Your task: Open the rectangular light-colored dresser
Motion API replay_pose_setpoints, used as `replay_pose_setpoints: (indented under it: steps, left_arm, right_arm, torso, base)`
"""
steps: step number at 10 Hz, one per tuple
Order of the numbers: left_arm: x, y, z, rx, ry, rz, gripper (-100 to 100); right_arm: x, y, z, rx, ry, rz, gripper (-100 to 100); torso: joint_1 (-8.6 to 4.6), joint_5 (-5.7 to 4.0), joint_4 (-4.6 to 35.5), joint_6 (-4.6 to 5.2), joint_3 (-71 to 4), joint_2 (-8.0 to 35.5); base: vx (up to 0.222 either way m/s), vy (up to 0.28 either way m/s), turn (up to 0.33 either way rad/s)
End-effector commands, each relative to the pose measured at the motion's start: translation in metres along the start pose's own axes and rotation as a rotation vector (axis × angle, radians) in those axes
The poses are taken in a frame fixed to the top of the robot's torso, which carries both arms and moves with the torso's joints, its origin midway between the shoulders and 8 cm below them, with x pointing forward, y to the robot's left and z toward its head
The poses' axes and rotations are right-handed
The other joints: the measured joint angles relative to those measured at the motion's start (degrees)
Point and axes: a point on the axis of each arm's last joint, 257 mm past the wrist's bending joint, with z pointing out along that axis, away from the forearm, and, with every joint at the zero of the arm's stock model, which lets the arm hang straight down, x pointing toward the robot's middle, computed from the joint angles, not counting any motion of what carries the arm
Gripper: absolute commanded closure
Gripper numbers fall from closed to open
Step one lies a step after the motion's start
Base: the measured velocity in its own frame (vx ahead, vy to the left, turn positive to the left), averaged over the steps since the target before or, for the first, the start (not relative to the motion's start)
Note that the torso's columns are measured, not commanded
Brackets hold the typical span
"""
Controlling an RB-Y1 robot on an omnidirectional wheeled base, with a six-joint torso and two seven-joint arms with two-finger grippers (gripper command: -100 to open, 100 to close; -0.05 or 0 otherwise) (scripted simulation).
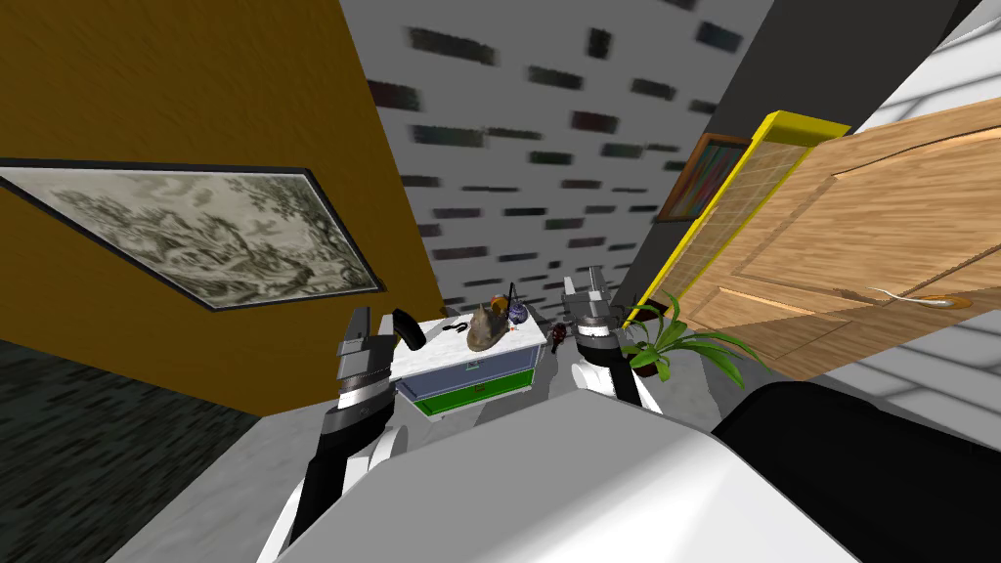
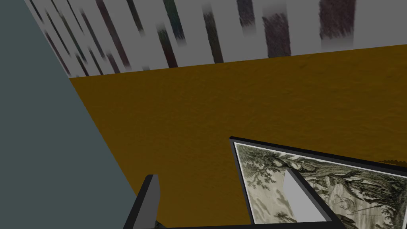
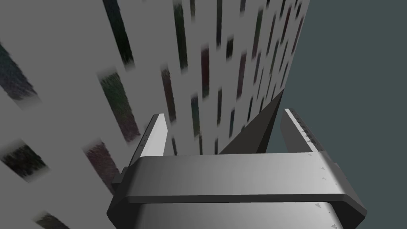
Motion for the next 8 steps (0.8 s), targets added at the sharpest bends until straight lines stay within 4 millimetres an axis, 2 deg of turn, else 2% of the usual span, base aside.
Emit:
replay_pose_setpoints:
  steps: [1,8]
  left_arm:
    - [0.0,0.0,0.0,0.0,0.0,0.0,0]
    - [0.0,-0.0002,0.0,0.0,0.0,0.0,0]
  right_arm:
    - [0.0,0.0,0.0,0.0,0.0,0.0,0]
    - [0.0,0.0002,0.0001,0.0,0.0,0.0,0]
  torso:
    - [0.0,0.0,2.3,0.0,-4.7,2.3]
    - [0.0,0.0,31.1,0.0,-62.3,31.2]
  base:
    - [0.0,0.0,0.0]
    - [0.0,0.0,0.0]
